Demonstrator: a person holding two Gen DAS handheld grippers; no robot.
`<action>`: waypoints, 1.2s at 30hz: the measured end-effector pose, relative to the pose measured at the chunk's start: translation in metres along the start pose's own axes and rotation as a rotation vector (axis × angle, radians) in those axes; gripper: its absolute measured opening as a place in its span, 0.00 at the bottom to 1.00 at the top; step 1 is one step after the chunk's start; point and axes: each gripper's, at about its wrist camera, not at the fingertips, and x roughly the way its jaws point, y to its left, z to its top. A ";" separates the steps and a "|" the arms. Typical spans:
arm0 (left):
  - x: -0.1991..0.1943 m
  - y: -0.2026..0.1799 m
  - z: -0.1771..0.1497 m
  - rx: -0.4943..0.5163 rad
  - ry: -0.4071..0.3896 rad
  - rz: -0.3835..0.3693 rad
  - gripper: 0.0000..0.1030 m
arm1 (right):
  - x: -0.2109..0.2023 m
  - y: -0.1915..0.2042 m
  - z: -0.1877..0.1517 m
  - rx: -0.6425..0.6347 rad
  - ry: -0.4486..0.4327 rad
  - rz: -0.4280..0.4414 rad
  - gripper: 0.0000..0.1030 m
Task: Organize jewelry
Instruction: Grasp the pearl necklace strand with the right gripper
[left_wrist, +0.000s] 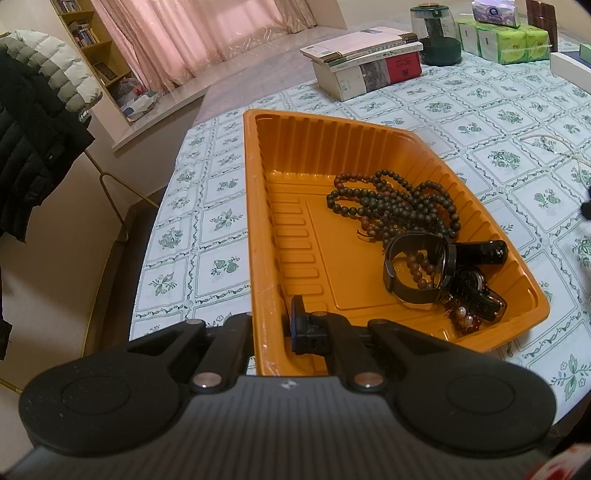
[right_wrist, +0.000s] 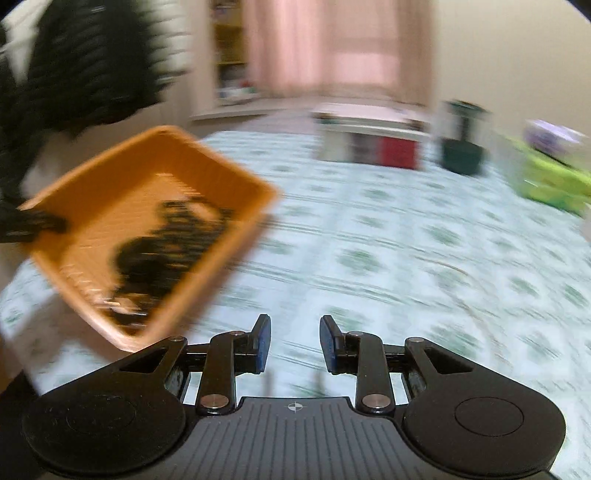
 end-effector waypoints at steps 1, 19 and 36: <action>0.000 0.000 0.000 0.001 0.000 0.001 0.03 | -0.003 -0.011 -0.004 0.012 0.001 -0.046 0.29; -0.002 -0.001 0.001 0.007 0.000 0.005 0.03 | 0.020 -0.120 0.003 0.051 0.064 -0.225 0.27; -0.003 0.000 0.001 0.009 0.001 0.007 0.03 | 0.050 -0.124 0.002 -0.048 0.120 -0.184 0.02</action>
